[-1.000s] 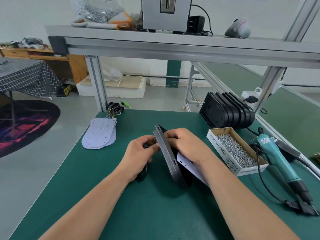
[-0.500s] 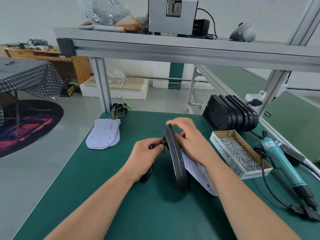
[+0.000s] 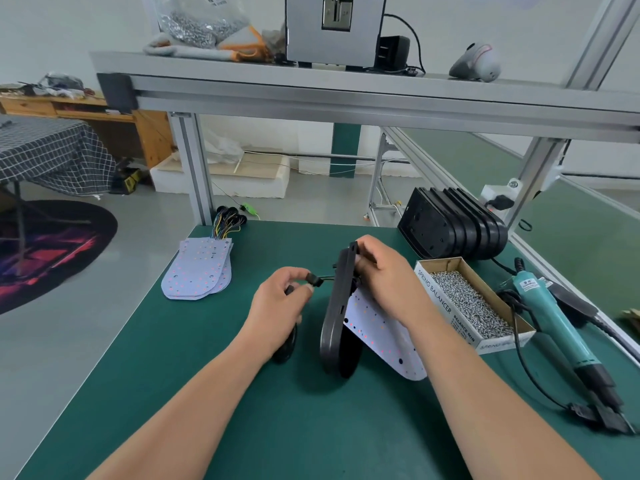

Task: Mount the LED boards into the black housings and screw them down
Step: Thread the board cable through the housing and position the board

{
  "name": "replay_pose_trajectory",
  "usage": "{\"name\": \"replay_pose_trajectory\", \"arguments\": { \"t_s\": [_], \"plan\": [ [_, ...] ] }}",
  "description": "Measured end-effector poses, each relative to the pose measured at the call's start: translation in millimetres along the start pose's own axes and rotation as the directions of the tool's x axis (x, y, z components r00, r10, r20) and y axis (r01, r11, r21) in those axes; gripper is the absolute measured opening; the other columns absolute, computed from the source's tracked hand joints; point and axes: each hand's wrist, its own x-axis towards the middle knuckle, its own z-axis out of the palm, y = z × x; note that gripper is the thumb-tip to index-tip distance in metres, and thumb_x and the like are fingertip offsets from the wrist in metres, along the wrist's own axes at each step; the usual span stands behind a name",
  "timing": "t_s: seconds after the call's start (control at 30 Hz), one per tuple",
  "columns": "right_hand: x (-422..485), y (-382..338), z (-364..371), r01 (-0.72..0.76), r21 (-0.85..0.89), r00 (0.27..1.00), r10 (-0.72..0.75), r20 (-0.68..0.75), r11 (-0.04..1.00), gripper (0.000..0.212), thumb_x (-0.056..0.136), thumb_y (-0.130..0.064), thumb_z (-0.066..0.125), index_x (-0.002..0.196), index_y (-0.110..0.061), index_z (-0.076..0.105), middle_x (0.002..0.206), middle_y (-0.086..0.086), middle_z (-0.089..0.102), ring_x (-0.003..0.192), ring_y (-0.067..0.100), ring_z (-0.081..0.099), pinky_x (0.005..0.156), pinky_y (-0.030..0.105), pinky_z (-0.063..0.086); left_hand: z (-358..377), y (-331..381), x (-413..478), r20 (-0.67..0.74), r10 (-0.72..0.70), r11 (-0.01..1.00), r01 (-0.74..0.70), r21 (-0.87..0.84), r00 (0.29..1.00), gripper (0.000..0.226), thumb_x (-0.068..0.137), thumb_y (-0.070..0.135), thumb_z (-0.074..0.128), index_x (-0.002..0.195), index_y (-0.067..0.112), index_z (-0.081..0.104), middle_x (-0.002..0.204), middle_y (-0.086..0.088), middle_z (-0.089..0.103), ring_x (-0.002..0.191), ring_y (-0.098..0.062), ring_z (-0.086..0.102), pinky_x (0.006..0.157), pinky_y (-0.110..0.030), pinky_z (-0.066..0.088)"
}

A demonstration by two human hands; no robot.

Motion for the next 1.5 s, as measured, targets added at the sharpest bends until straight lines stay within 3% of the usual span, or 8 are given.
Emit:
{"name": "replay_pose_trajectory", "arguments": {
  "t_s": [0.23, 0.33, 0.6, 0.8, 0.97, 1.13, 1.3, 1.5],
  "plan": [
    [-1.3, 3.2, 5.2, -0.063, -0.075, 0.997, 0.067, 0.044, 0.995, 0.025, 0.102, -0.022, 0.064, 0.125, -0.031, 0.063, 0.106, -0.021, 0.067, 0.094, 0.001, 0.063, 0.078, 0.01, 0.042, -2.2, 1.6, -5.0, -0.082, 0.108, 0.977, -0.091, 0.191, 0.991, 0.016, 0.1, 0.036, 0.068, 0.104, 0.052, 0.066, 0.094, 0.023, 0.073, 0.075, -0.004, 0.071, 0.073, -0.027, 0.048],
    [-2.8, 2.2, 4.0, -0.098, -0.124, 0.995, 0.1, 0.012, 0.987, 0.028, 0.098, -0.024, 0.068, 0.125, -0.031, 0.062, 0.11, -0.014, 0.069, 0.099, 0.012, 0.064, 0.081, 0.028, 0.047, -3.4, 6.8, -8.8, -0.165, 0.212, 0.943, -0.157, 0.294, 0.963, 0.009, 0.102, 0.04, 0.065, 0.101, 0.048, 0.07, 0.094, 0.026, 0.07, 0.088, 0.002, 0.064, 0.072, -0.022, 0.044],
    [-4.3, -1.4, 0.9, -0.098, -0.185, 0.993, 0.108, 0.044, 0.978, 0.036, 0.094, -0.024, 0.073, 0.128, -0.025, 0.064, 0.118, -0.002, 0.067, 0.104, 0.019, 0.063, 0.092, 0.035, 0.048, 8.8, 20.1, -22.0, 0.223, 0.037, 0.999, -0.036, -0.009, 0.974, 0.042, 0.08, 0.064, 0.073, 0.099, 0.027, 0.08, 0.08, 0.005, 0.075, 0.069, -0.013, 0.064, 0.065, -0.032, 0.051],
    [-19.9, 11.6, -23.6, -0.174, 0.008, 0.977, 0.172, 0.13, 0.985, 0.049, 0.094, -0.015, 0.073, 0.14, -0.027, 0.06, 0.118, -0.002, 0.059, 0.074, -0.005, 0.064, 0.061, 0.02, 0.052, 8.5, 10.7, -21.1, 0.225, -0.057, 0.997, 0.042, 0.07, 0.973, 0.019, 0.085, 0.043, 0.063, 0.075, 0.03, 0.072, 0.062, 0.008, 0.054, 0.054, -0.014, 0.046, 0.054, -0.027, 0.04],
    [-36.5, 12.0, -36.3, -0.14, 0.018, 0.971, 0.133, 0.198, 0.99, 0.052, 0.094, -0.007, 0.074, 0.14, -0.024, 0.061, 0.144, -0.011, 0.051, 0.111, 0.007, 0.064, 0.095, 0.037, 0.057, 15.4, 10.2, -23.6, 0.238, -0.069, 0.992, 0.041, 0.123, 0.969, 0.059, 0.082, 0.039, 0.059, 0.14, 0.028, 0.063, 0.07, 0.0, 0.055, 0.066, -0.017, 0.049, 0.066, -0.031, 0.044],
    [-43.9, 12.5, -51.0, -0.03, -0.284, 0.975, 0.091, 0.204, 0.958, 0.059, 0.092, -0.024, 0.077, 0.148, -0.024, 0.057, 0.153, -0.008, 0.051, 0.14, 0.012, 0.043, 0.119, 0.034, 0.032, 14.9, 7.9, -25.3, 0.234, -0.044, 0.989, 0.008, 0.15, 0.971, 0.072, 0.08, 0.042, 0.058, 0.152, 0.032, 0.052, 0.066, 0.012, 0.055, 0.065, -0.015, 0.047, 0.067, -0.032, 0.042],
    [-54.1, 25.0, -60.3, -0.153, -0.394, 0.931, 0.266, 0.251, 0.906, 0.06, 0.094, -0.043, 0.074, 0.149, -0.031, 0.053, 0.106, -0.013, 0.069, 0.095, 0.01, 0.066, 0.086, 0.034, 0.052, 13.1, 8.1, -26.0, 0.253, -0.044, 0.994, 0.016, 0.113, 0.967, 0.079, 0.08, 0.038, 0.059, 0.158, 0.039, 0.042, 0.07, 0.008, 0.054, 0.064, -0.014, 0.045, 0.059, -0.028, 0.041],
    [-53.2, 45.4, -68.5, -0.269, 0.151, 0.941, 0.226, 0.252, 0.951, 0.051, 0.1, -0.012, 0.07, 0.143, -0.038, 0.062, 0.07, -0.007, 0.058, 0.056, 0.014, 0.05, 0.052, 0.024, 0.046, 9.1, 12.3, -29.3, 0.373, -0.056, 0.998, 0.043, 0.042, 0.926, 0.093, 0.08, 0.028, 0.062, 0.156, 0.064, 0.023, 0.093, -0.017, 0.055, 0.073, -0.019, 0.049, 0.061, -0.033, 0.046]
  ]
}}
